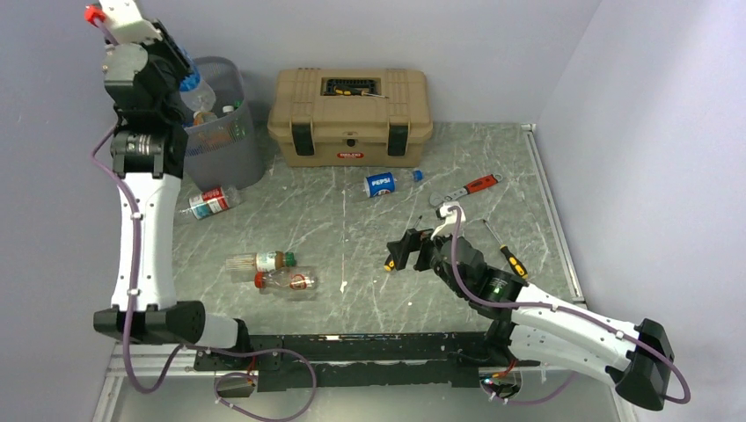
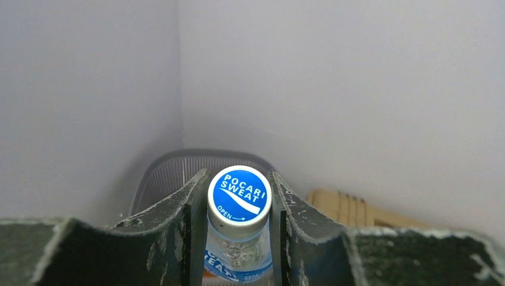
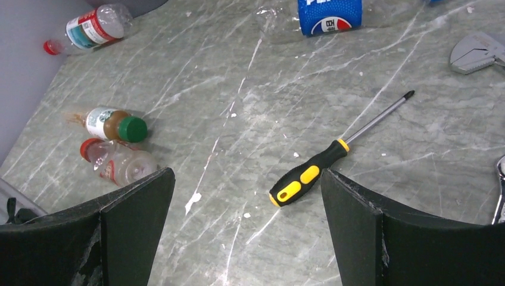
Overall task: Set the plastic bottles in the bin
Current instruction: Place the plastic bottle in the trash bin.
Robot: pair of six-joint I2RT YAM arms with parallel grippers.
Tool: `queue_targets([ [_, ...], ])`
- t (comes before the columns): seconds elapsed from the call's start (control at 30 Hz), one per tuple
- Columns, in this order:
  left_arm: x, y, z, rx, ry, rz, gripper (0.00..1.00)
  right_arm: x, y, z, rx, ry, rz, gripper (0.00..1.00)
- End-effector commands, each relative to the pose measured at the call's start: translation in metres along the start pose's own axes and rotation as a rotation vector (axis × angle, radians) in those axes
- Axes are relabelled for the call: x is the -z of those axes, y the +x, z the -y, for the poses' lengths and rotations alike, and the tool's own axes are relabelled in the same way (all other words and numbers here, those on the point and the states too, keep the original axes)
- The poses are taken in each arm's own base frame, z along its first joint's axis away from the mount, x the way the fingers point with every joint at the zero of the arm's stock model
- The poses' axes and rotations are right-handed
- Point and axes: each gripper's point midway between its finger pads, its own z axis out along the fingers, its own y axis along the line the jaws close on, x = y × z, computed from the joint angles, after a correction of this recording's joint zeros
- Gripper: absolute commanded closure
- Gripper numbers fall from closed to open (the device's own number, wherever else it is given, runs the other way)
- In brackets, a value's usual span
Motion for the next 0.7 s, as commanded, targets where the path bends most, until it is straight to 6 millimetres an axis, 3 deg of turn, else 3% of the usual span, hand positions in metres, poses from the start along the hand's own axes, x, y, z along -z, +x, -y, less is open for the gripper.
queue_targets([
  [0.0, -0.026, -0.038, -0.01, 0.119, -0.003, 0.153, 1.0, 0.005, -0.001, -0.007, 0.019, -0.051, -0.007, 0.03],
  [0.13, -0.05, -0.022, -0.019, 0.13, 0.004, 0.231, 1.0, 0.009, 0.006, -0.003, 0.005, -0.067, -0.003, 0.03],
  [0.4, -0.112, 0.052, -0.046, 0.224, 0.036, 0.23, 1.0, 0.013, 0.015, 0.005, 0.001, -0.082, 0.02, 0.03],
  [0.5, -0.133, 0.076, -0.046, 0.206, 0.092, 0.232, 1.0, 0.013, 0.019, 0.006, -0.013, -0.084, 0.021, 0.03],
  [0.67, -0.151, 0.092, -0.036, 0.177, 0.203, 0.272, 1.0, 0.01, 0.029, 0.004, -0.041, -0.107, 0.017, 0.03],
])
